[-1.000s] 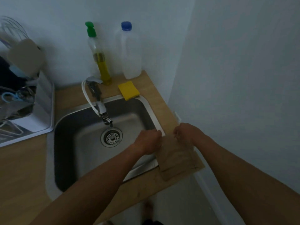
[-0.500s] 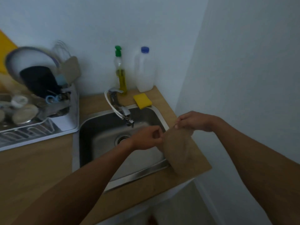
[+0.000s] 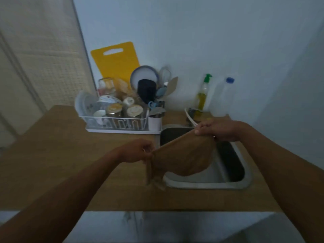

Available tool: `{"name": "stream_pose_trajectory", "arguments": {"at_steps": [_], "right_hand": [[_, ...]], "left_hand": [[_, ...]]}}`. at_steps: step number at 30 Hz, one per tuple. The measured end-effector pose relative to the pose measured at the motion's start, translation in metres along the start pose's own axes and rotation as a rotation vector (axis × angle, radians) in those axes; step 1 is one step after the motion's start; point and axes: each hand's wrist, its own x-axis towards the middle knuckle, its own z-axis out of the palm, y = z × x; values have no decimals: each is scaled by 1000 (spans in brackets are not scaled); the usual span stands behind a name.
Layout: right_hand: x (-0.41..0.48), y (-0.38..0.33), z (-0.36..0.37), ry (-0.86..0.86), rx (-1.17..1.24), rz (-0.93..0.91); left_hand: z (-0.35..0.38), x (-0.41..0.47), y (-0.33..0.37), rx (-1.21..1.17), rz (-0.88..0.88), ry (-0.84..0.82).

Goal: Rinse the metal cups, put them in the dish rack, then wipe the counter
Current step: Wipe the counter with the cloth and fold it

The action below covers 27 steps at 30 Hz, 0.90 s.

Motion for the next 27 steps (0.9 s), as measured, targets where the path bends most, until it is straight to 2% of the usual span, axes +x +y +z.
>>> {"name": "stream_pose_trajectory", "arguments": {"at_steps": [5, 10, 14, 17, 23, 26, 27], "right_hand": [[42, -17, 57, -60, -28, -26], [76, -30, 84, -90, -209, -97], [110, -27, 94, 7, -362, -151], [143, -24, 98, 138, -482, -222], [194, -12, 90, 461, -373, -436], [207, -1, 94, 458, -593, -496], [211, 8, 98, 400, -701, -470]], "left_hand": [[-39, -71, -50, 65, -112, 138], [-60, -101, -90, 84, -172, 240], [-75, -98, -119, 99, -206, 285], [-87, -75, -131, 124, -167, 357], [-117, -22, -147, 262, -60, 519], [-117, -7, -159, 327, -25, 562], [-112, -5, -168, 334, -40, 497]]}}
